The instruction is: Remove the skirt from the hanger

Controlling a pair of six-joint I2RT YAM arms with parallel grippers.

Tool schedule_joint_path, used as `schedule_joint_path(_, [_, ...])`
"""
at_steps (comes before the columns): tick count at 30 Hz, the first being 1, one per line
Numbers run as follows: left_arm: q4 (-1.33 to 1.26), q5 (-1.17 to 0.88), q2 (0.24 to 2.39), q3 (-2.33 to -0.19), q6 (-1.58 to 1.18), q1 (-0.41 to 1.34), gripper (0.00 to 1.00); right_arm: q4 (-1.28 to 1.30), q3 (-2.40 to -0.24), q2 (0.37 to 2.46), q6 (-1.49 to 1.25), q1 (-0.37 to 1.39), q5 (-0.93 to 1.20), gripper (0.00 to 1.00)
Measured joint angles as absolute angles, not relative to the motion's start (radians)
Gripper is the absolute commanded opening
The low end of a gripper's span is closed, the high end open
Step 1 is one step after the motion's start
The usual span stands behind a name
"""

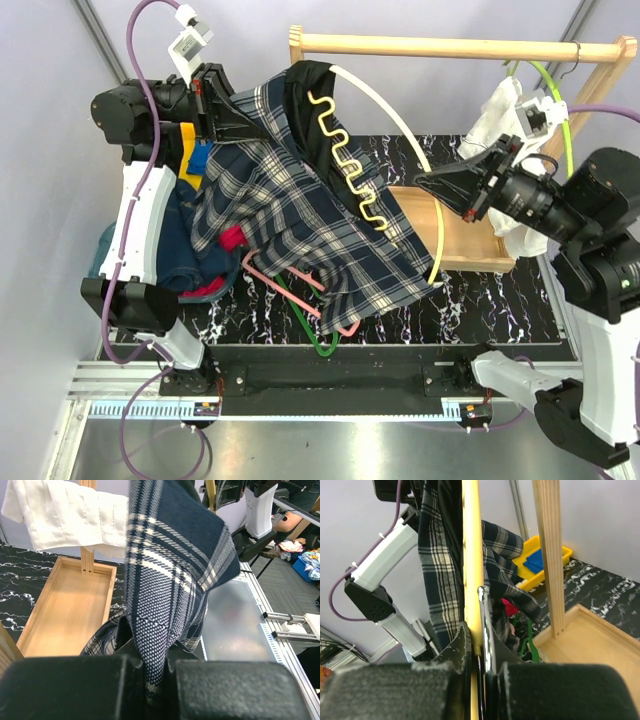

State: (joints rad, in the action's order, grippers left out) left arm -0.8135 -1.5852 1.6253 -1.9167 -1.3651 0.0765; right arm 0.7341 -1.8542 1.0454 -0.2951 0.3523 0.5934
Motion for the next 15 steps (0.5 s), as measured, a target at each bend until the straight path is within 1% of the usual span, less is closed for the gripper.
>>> schedule_joint_path(6, [-0.783, -1.585, 1.622, -1.911, -1.353, 0.075, 0.0, 0.79, -1.884, 0.987, -0.263, 0.353, 0.475, 0.0])
schedule_joint_path(8, [-0.783, -1.585, 1.613, -1.892, -1.351, 0.062, 0.0, 0.808, -1.915, 0.964, -0.256, 0.35, 0.387, 0.0])
schedule_joint_path(11, [-0.786, -1.585, 1.591, -1.84, -1.353, 0.017, 0.0, 0.791, -1.956, 0.928, -0.257, 0.344, 0.271, 0.0])
schedule_joint_path(15, [-0.776, -1.586, 1.562, -1.782, -1.353, 0.0, 0.0, 0.731, -1.987, 0.892, -0.26, 0.344, 0.2, 0.0])
